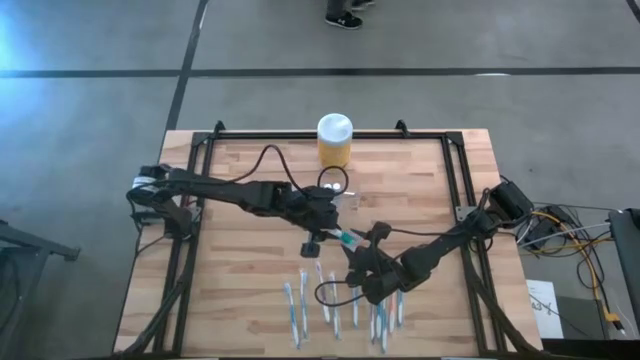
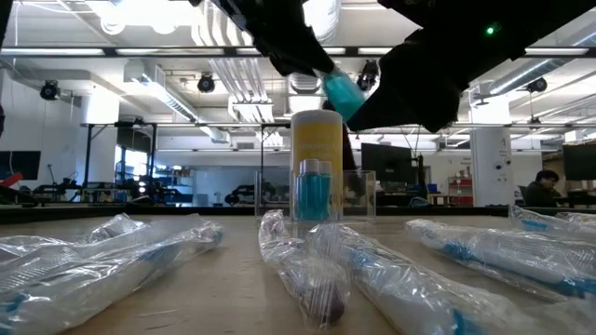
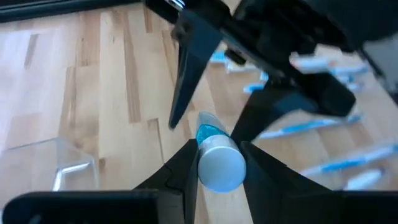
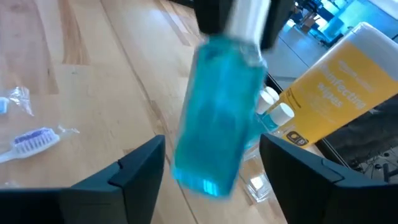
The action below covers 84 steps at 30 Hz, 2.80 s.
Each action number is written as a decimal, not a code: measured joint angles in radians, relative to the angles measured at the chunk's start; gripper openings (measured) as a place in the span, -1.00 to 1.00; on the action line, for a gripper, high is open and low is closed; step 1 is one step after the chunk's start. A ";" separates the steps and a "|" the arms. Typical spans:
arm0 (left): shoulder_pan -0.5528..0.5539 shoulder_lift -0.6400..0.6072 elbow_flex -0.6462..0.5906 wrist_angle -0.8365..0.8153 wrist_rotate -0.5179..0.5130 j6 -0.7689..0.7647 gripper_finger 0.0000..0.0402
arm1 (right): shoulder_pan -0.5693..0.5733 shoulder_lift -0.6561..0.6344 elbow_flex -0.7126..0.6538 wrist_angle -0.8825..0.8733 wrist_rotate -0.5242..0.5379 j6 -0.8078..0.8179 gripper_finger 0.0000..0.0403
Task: Pick & Place toothbrushing station
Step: Put the blue mouthwash into the transparent organizer
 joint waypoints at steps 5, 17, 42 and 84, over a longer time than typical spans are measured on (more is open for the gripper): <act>0.013 -0.023 0.110 -0.230 -0.045 0.133 -0.50 | 0.017 -0.003 0.000 -0.010 0.000 0.001 0.29; 0.127 -0.023 0.325 -0.473 -0.137 0.677 -0.50 | 0.093 -0.113 -0.043 -0.021 -0.114 -0.049 -0.10; 0.305 0.244 0.441 -0.489 0.011 0.978 -0.50 | 0.046 -0.471 -0.649 0.932 -0.737 -0.272 -0.94; 0.264 0.344 0.629 -0.730 -0.105 1.210 -0.50 | 0.045 -0.471 -0.668 0.948 -0.735 -0.272 -0.94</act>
